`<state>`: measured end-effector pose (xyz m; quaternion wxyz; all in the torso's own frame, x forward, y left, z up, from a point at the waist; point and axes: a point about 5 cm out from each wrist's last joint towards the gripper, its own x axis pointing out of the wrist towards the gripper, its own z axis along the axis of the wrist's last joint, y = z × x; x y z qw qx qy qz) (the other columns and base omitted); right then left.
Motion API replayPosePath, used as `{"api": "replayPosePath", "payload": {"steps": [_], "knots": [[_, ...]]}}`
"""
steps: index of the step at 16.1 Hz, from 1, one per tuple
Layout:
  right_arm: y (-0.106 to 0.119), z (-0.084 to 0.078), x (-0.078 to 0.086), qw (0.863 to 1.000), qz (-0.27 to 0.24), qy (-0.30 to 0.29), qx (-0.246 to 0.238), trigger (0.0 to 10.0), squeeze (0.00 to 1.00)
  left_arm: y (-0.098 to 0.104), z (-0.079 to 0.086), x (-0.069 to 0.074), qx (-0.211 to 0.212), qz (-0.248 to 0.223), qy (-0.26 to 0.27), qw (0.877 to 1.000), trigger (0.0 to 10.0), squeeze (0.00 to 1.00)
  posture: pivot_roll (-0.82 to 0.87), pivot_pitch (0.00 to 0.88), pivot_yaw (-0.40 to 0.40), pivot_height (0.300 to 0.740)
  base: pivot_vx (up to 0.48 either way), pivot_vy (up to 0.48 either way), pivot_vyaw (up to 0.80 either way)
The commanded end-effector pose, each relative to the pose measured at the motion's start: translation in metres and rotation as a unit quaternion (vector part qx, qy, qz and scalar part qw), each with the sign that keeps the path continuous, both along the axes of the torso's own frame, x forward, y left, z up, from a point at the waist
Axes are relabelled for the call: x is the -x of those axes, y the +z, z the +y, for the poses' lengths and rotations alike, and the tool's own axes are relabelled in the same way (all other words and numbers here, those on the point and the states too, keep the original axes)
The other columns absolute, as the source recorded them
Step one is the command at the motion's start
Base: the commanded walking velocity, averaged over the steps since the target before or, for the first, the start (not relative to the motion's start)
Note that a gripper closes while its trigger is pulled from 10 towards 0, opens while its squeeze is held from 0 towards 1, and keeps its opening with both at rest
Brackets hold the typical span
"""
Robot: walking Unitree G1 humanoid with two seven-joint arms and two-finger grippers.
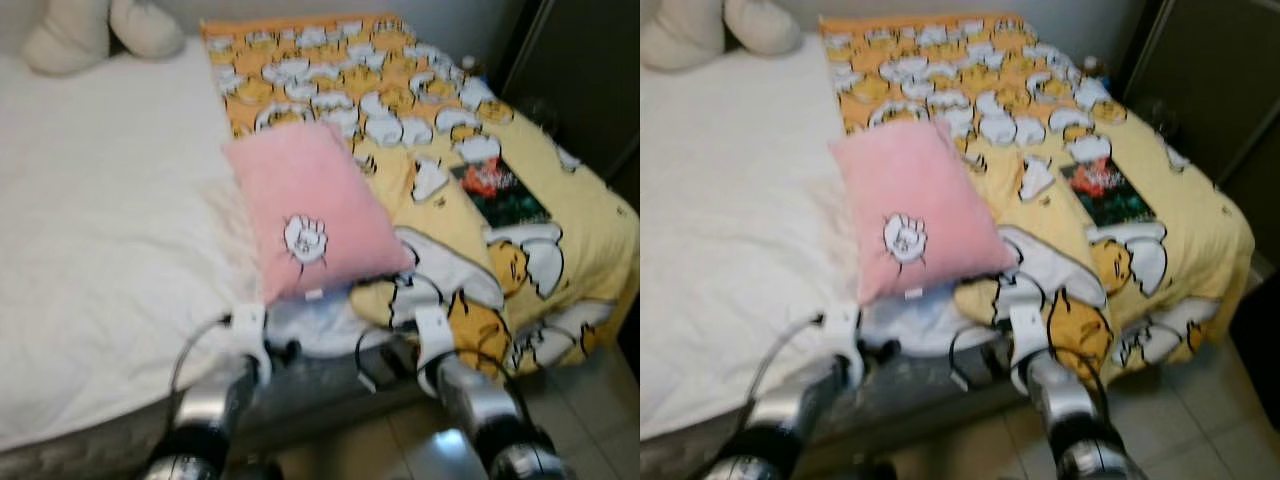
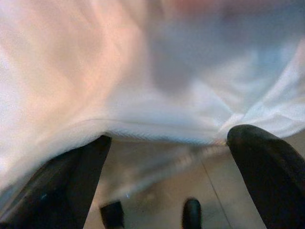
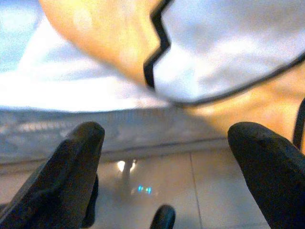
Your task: Clean up the room
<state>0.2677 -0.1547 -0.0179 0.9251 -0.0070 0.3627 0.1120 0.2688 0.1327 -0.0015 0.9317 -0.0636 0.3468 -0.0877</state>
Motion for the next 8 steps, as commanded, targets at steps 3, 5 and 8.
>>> {"api": "replayPosePath", "payload": {"steps": [3, 5, 8], "knots": [[0.042, 0.0, -0.006, 0.995, -0.099, 0.006, -0.006, 10.0, 0.0, 0.063, 0.008, -0.009, -0.032, -0.129, -0.024, 0.991, 10.0, 0.0, -0.07, 0.0, 0.003, 0.74, 0.0, 0.0, 0.0], [0.063, 0.003, -0.002, 0.99, -0.142, 0.001, -0.009, 10.0, 0.0, 0.098, 0.009, -0.014, -0.04, -0.18, -0.022, 0.983, 10.0, 0.0, -0.06, 0.0, -0.003, 0.74, 0.0, 0.0, 0.0], [0.082, 0.002, 0.022, 0.987, -0.159, 0.005, -0.003, 10.0, 0.0, 0.12, 0.011, 0.007, -0.049, -0.189, -0.026, 0.98, 10.0, 0.0, -0.06, 0.0, -0.005, 0.74, 0.0, 0.0, 0.0]]}}
